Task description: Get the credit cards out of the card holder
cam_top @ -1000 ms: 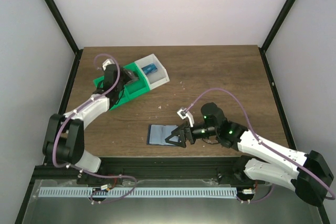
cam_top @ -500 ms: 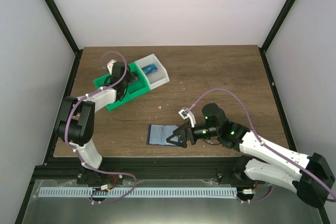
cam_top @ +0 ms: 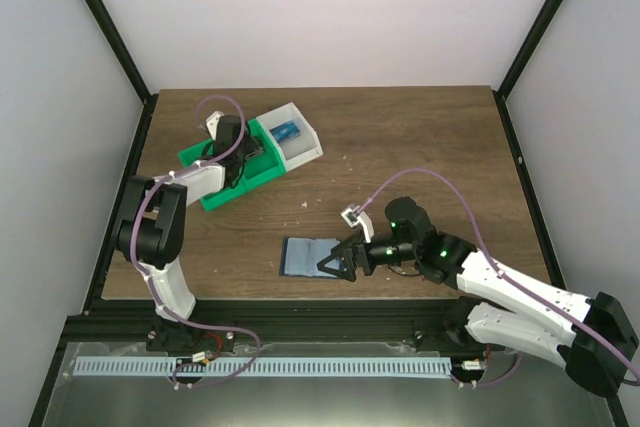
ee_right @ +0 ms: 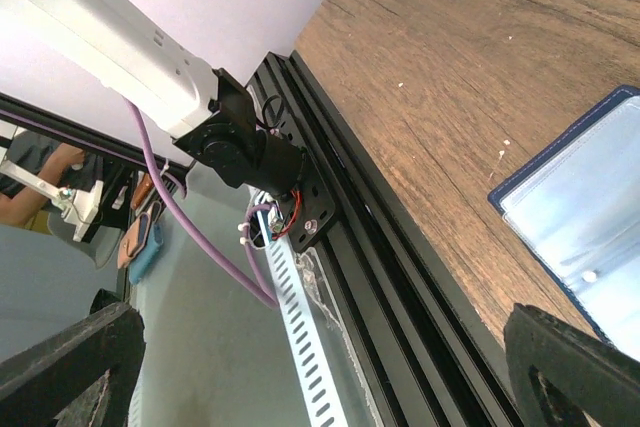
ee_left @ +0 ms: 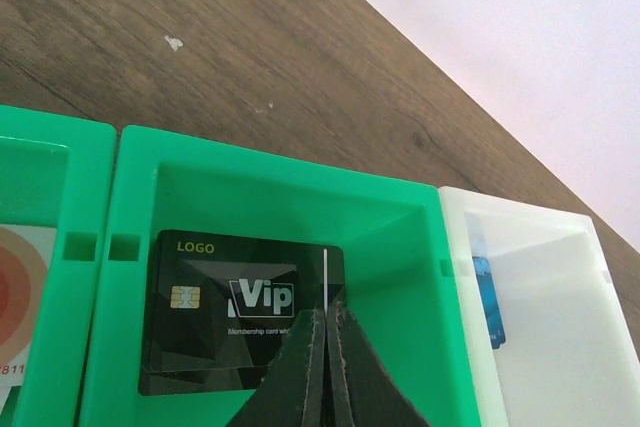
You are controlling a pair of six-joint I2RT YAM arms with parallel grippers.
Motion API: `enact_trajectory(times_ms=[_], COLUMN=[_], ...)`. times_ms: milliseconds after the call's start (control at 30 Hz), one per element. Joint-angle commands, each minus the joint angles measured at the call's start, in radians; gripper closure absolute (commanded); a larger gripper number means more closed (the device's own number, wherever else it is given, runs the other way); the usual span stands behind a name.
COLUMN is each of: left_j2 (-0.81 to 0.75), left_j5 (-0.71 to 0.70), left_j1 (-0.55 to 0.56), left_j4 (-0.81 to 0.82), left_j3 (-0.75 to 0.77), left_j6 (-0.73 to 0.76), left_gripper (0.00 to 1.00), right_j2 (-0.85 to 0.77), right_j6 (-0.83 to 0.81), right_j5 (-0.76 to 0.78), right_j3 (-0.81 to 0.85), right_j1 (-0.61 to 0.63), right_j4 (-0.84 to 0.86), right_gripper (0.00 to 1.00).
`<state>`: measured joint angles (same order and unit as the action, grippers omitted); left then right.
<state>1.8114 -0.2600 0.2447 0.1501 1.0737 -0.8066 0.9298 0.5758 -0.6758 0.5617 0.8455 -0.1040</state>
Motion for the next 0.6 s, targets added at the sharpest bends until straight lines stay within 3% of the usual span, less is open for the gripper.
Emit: enact_trajectory(times_ms=[0, 567], left_j2=[0.014, 0.058], left_j5=[-0.03, -0.036], left_j1=[-0.005, -0.004], left_j4=[0.038, 0.062], left_j3=[0.017, 0.034], left_j6=[0.02, 0.068], left_gripper=[1.0, 1.0], right_j2=[-0.012, 0.009], right_j6=[-0.016, -0.011], right_j5=[0.016, 0.017], right_j3=[0.016, 0.016], right_j1=[-0.006, -0.006], right_j4=[-0.01, -0.002], right_gripper=[0.0, 0.0])
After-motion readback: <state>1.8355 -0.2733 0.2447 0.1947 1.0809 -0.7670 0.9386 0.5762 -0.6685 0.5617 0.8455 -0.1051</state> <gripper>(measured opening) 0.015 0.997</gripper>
